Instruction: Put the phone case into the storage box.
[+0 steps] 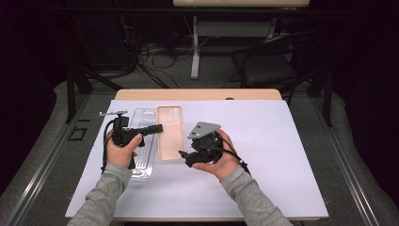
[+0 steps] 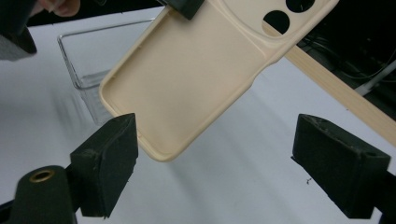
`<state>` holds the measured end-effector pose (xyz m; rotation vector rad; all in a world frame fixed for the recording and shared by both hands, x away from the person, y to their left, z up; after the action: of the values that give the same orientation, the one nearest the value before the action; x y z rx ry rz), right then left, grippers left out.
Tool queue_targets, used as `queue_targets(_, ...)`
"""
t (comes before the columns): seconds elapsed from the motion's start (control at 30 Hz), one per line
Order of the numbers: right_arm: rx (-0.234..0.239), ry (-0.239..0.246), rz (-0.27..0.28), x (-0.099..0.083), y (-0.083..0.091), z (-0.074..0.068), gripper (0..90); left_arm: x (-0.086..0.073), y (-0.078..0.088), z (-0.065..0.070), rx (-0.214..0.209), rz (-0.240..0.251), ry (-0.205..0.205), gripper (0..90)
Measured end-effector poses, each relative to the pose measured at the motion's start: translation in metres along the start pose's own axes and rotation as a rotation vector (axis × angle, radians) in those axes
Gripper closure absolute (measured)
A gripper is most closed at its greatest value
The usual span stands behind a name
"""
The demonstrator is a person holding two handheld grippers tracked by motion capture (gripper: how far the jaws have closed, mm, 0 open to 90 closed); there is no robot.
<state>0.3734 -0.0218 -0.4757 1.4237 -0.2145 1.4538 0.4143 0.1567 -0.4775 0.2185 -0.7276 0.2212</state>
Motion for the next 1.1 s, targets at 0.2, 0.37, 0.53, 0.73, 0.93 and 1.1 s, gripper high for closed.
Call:
queue_targets(0.2, 0.015, -0.044, -0.008, -0.010, 0.000, 0.007, 12.2, 0.001, 0.001, 0.003, -0.001, 0.003, -0.049, 81.2)
queue_targets(0.37, 0.036, -0.128, -0.008, -0.021, -0.002, 0.015, 13.2, 0.001, 0.000, 0.005, -0.015, 0.003, -0.084, 81.2)
queue_targets(0.53, 0.053, -0.160, 0.003, -0.023, 0.000, 0.018, 14.5, 0.000, -0.001, 0.008, -0.028, -0.007, -0.132, 81.2)
queue_targets(0.73, 0.077, -0.192, 0.023, -0.022, 0.003, 0.020, 15.1, -0.001, -0.003, 0.012, -0.049, -0.002, -0.184, 81.2)
queue_targets(0.93, 0.102, -0.252, 0.049, -0.023, 0.004, 0.024, 17.1, 0.000, -0.002, 0.016, -0.070, 0.012, -0.241, 81.2)
queue_targets(1.1, 0.126, -0.319, 0.059, -0.025, 0.002, 0.027, 20.7, -0.001, -0.002, 0.019, -0.069, 0.007, -0.276, 81.2)
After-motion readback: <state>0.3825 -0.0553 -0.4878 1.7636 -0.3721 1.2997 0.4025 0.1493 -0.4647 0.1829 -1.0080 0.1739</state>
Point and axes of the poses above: each handheld gripper's, and its own axes: y roughly backward along the jaws, x roughly out of its top, z roughly to its right, the point moved 7 cm from there along -y, roughly forward along the jaws, and after that the axes turned 15 degrees about -x, right-handed, at the moved point
